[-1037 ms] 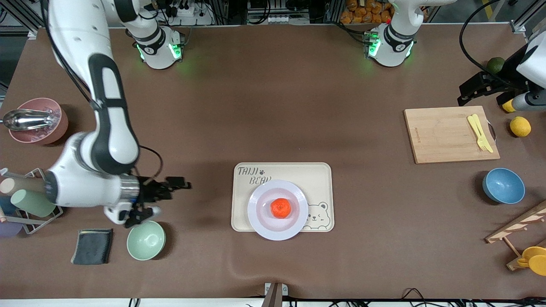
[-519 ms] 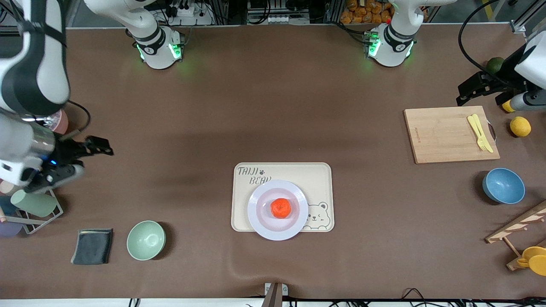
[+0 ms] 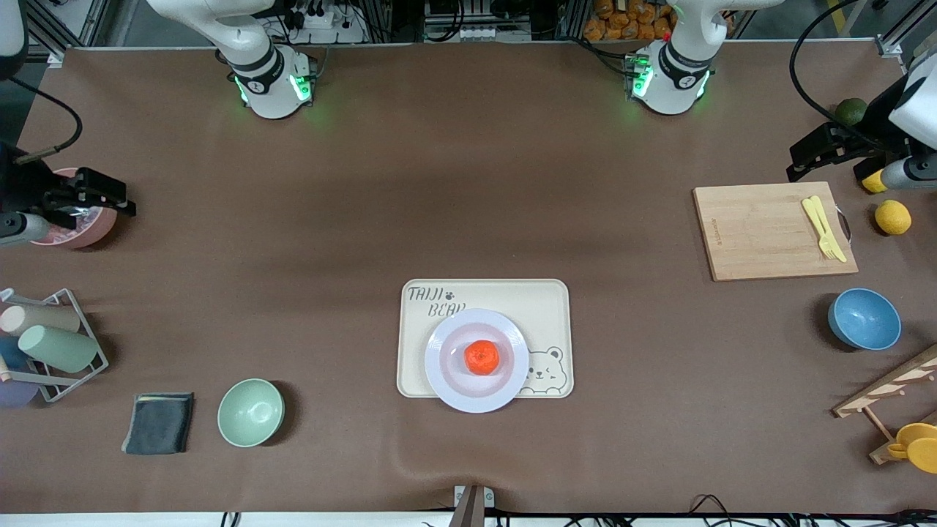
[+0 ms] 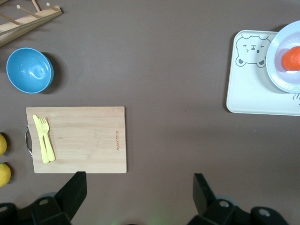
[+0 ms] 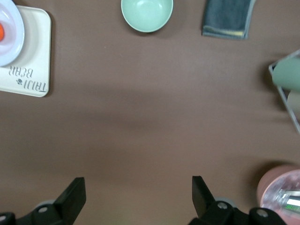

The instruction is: Place orange and plate with both arms

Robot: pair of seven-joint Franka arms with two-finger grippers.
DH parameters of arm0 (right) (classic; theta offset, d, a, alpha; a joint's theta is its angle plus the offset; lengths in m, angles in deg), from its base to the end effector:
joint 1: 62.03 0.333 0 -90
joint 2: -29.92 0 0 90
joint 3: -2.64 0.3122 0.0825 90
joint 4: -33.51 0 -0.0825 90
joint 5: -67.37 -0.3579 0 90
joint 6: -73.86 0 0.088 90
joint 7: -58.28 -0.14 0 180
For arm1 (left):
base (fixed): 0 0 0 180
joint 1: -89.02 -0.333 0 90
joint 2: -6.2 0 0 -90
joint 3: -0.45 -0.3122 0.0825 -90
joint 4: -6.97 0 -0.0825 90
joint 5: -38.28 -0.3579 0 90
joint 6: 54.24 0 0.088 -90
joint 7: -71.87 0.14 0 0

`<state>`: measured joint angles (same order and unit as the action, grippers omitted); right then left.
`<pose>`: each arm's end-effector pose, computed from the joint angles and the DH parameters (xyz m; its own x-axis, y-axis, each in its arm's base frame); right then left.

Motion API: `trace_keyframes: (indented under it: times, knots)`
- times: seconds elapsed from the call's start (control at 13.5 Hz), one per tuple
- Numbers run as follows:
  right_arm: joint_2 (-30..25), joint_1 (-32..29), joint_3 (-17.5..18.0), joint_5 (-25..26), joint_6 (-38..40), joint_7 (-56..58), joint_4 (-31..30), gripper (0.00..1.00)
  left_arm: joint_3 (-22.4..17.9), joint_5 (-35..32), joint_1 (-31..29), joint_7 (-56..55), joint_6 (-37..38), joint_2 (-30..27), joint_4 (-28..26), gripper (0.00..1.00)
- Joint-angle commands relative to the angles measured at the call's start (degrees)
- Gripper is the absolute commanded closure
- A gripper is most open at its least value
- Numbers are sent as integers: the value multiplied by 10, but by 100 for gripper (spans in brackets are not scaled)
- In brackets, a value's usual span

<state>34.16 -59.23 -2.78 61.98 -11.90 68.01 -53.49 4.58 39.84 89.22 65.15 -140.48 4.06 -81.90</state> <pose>0.5393 -0.0092 0.5659 0.9884 0.1298 -0.0788 0.1215 -0.9874 -0.1017 0.5084 -0.0432 0.6101 0.9991 0.0400 -0.0114 0.0402 -0.9989 0.0233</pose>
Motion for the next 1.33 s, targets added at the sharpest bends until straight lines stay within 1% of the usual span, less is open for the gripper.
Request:
trace_keyframes:
  times: [0.0, 0.37, 0.59, 0.81, 0.89, 1.04, 1.26]
  knots:
    - [-35, -84, 80, 13, 7, -36, -26, 0, -1, 6, -1, 7, 6, -2, 5, 0]
    - [-39, -95, 81, 13, 3, -37, -25, 0, -1, 6, -1, 7, 7, -2, 4, 0]
    - [-48, -91, 85, 39, -4, -36, -19, 0, -4, 5, -2, 5, 8, 0, 5, 0]
    - [-49, -90, 87, 42, -2, -33, -19, 0, -1, 5, 0, 3, 11, 0, 4, 0]
    - [-49, -87, 87, 57, 1, -37, -15, 0, -1, 5, -1, 3, 13, 0, 3, 0]
    - [-48, -90, 84, 62, 18, -37, 3, 0, -1, 5, 0, 3, 13, 1, 2, 0]
    - [-44, -88, 84, 63, 16, -33, 3, 0, -1, 5, 0, 2, 12, 5, 9, 0]
